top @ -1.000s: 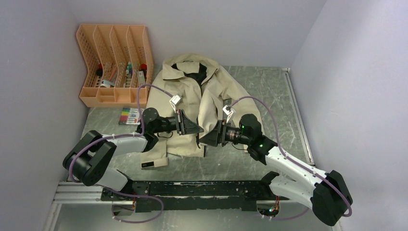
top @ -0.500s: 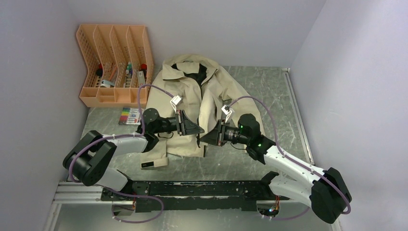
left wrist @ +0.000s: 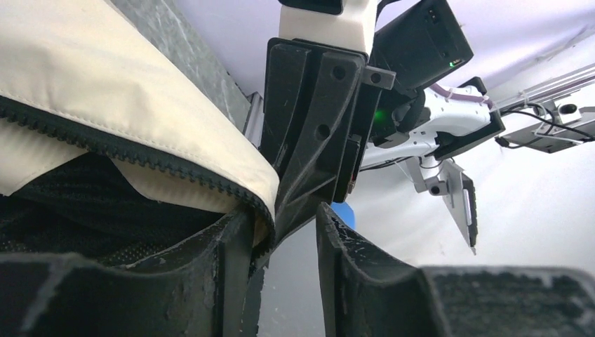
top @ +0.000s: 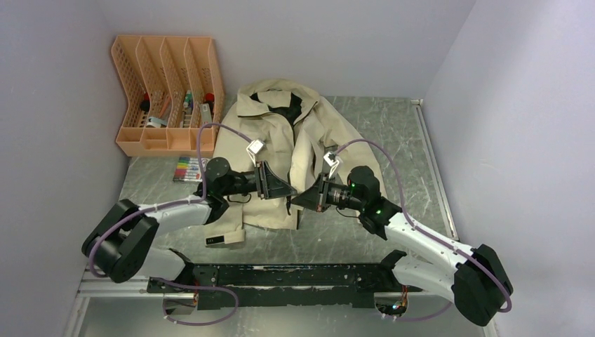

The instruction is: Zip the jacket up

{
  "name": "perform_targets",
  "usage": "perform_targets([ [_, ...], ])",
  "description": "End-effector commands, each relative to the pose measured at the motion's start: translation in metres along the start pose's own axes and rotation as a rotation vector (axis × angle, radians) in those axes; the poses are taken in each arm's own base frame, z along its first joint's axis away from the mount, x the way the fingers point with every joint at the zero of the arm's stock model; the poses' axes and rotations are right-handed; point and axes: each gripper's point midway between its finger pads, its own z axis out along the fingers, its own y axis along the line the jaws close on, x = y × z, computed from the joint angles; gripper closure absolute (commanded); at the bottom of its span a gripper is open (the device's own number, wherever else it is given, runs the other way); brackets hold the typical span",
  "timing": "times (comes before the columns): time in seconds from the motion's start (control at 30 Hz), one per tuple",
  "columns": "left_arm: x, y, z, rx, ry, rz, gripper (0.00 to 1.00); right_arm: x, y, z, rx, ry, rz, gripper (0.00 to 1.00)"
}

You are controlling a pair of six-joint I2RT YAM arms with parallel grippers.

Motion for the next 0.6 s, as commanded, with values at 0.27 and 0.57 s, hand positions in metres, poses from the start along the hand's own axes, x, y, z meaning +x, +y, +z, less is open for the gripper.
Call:
perform_targets([
  [0.27,-0.002,-0.009,-0.02,-0.127,-0.054,0.136,0.51,-0.041,0.036,-0.005,-0.101,-0.166,-0.14,1.0],
  [0.57,0.01,-0.014,-0.037,-0.175,-0.046,0.124,0.51,-0.058,0.054,-0.006,-0.161,-0.226,-0.206,1.0],
])
